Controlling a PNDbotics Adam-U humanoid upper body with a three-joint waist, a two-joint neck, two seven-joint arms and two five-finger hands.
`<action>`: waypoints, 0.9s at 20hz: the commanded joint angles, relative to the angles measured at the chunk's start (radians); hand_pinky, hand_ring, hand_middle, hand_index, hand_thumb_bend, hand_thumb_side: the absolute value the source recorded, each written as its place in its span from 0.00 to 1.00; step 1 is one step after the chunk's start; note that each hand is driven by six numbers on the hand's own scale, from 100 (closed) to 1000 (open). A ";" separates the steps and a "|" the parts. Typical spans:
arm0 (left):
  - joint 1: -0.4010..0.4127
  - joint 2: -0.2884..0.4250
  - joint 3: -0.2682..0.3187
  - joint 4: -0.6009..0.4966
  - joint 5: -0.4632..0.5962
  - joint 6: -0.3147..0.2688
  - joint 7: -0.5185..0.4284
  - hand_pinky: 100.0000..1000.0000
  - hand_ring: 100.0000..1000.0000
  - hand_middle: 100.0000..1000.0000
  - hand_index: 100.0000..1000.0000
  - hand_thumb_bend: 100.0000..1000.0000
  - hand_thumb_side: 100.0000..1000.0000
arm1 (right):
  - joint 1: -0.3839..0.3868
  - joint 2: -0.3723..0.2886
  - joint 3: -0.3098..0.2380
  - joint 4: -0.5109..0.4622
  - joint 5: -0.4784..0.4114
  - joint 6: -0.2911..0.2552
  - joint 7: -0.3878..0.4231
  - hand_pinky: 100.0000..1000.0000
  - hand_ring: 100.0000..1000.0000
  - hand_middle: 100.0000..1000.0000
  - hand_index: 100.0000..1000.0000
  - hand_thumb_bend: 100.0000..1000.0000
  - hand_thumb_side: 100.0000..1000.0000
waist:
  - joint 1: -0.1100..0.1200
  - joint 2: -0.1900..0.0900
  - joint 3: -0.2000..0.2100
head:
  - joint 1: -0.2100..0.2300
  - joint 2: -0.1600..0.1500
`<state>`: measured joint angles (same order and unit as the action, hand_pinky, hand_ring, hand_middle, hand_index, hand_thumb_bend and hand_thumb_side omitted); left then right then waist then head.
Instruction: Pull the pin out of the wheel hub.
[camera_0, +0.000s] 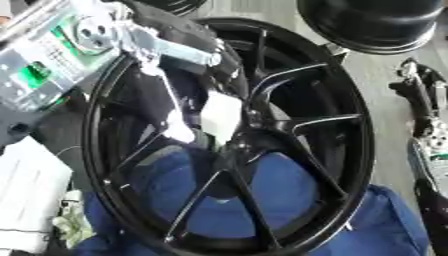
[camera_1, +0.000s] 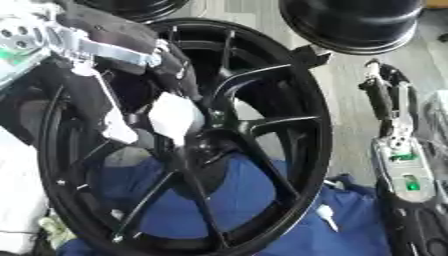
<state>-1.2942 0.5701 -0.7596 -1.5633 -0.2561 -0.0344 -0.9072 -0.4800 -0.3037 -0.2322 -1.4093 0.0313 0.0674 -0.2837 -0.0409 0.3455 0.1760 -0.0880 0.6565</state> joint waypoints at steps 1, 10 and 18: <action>-0.022 0.003 0.006 0.002 -0.009 -0.006 0.000 0.84 0.81 0.74 0.80 0.31 0.16 | -0.013 -0.018 0.002 -0.007 0.005 0.000 0.000 0.76 0.61 0.64 0.74 0.00 0.67 | 0.001 -0.019 -0.001 | 0.006 -0.013; -0.026 0.006 0.040 -0.036 0.023 0.067 0.000 0.70 0.60 0.47 0.56 0.06 0.07 | -0.013 -0.018 0.007 -0.007 0.006 0.001 0.004 0.76 0.61 0.64 0.74 0.00 0.68 | 0.001 -0.020 0.000 | 0.007 -0.010; -0.012 0.066 0.199 -0.171 0.029 0.112 0.000 0.66 0.55 0.41 0.48 0.08 0.04 | -0.010 -0.019 0.004 -0.009 0.005 0.000 0.001 0.76 0.61 0.64 0.74 0.00 0.68 | -0.001 -0.020 0.006 | 0.003 -0.008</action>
<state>-1.2915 0.5997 -0.6148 -1.6966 -0.2336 0.0705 -0.9080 -0.4798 -0.3036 -0.2264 -1.4093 0.0322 0.0694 -0.2812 -0.0425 0.3456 0.1814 -0.0843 0.6564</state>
